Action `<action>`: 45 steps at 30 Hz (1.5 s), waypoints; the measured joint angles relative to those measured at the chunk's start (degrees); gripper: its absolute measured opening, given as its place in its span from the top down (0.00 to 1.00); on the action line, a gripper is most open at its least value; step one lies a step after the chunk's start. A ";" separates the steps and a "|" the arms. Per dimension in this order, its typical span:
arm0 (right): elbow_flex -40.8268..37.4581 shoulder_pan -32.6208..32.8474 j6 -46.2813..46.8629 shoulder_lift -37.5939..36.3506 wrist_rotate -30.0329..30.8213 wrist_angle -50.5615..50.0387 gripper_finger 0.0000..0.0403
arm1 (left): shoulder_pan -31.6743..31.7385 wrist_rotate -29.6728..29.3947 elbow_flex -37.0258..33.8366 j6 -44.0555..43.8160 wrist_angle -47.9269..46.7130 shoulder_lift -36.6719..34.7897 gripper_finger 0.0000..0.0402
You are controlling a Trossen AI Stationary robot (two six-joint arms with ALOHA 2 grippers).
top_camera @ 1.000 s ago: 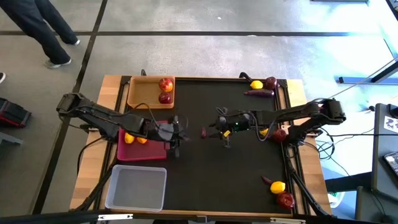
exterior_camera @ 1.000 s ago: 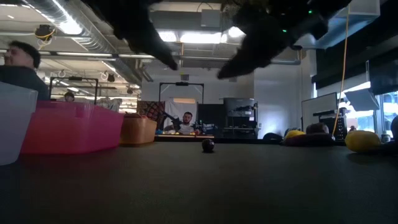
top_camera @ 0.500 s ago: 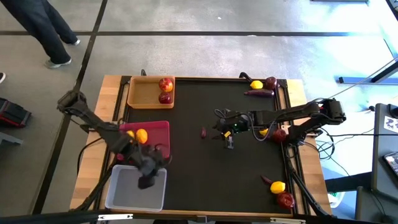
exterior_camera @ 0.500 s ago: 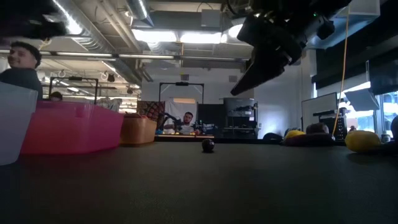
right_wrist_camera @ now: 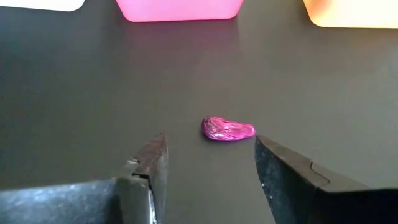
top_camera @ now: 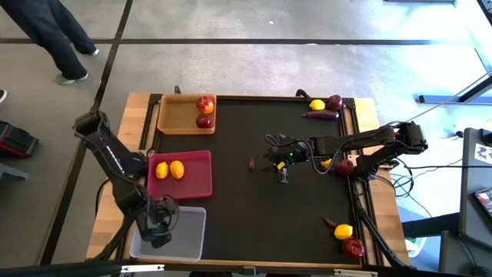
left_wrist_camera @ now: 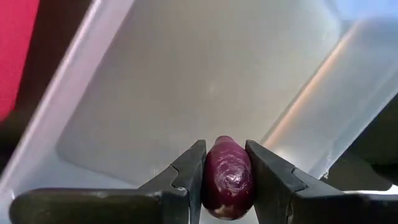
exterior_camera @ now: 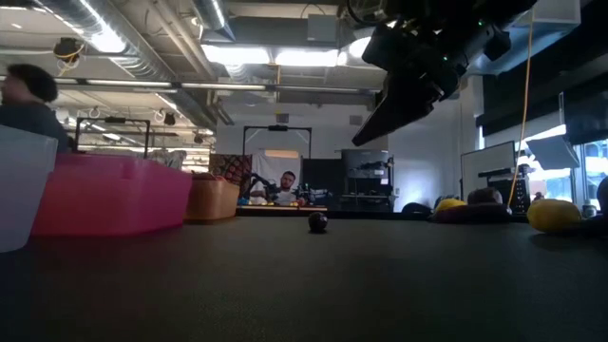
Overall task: Sort produce into baskets
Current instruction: Put the top left eggplant into the transparent bin, then put the middle left eggplant into the transparent bin
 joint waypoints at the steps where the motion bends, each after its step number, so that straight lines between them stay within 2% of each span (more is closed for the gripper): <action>1: 0.00 0.00 0.00 0.00 0.00 0.00 0.52 | -0.72 0.09 -0.39 -1.36 -0.03 0.00 0.75; 8: 0.00 0.00 -0.02 0.00 2.10 0.02 0.52 | -3.24 4.65 -3.07 -7.63 -3.36 0.00 0.75; 13: 0.00 0.00 -0.02 0.00 2.36 0.03 0.52 | -3.50 7.27 -4.10 -8.30 -6.70 0.00 0.74; 16: 0.00 0.00 -0.02 0.00 2.36 0.00 0.52 | -3.46 7.27 -4.10 -8.59 -9.07 0.00 0.68; 23: 0.00 0.00 -0.02 0.00 2.36 0.00 0.52 | -3.46 8.03 -4.10 -9.49 -10.10 0.00 0.47; 28: 0.00 0.00 -0.02 0.00 2.36 0.00 0.52 | -3.24 8.03 -2.36 -7.32 -9.90 -0.02 0.43; 31: 0.00 0.00 -0.02 0.00 2.34 0.00 0.52 | -2.43 4.14 -0.27 -5.05 -10.42 -0.82 0.44; 36: -0.02 0.00 0.07 1.47 1.53 1.08 0.52 | 0.03 -6.48 3.37 -0.66 -10.08 -3.74 0.46; 41: -0.02 0.00 1.73 6.24 1.51 7.80 0.52 | 2.99 -17.30 4.16 4.26 -9.87 -5.73 0.47; 45: 0.03 0.00 4.51 9.51 2.32 13.42 0.52 | 5.62 -22.29 4.16 7.50 -9.84 -5.86 0.47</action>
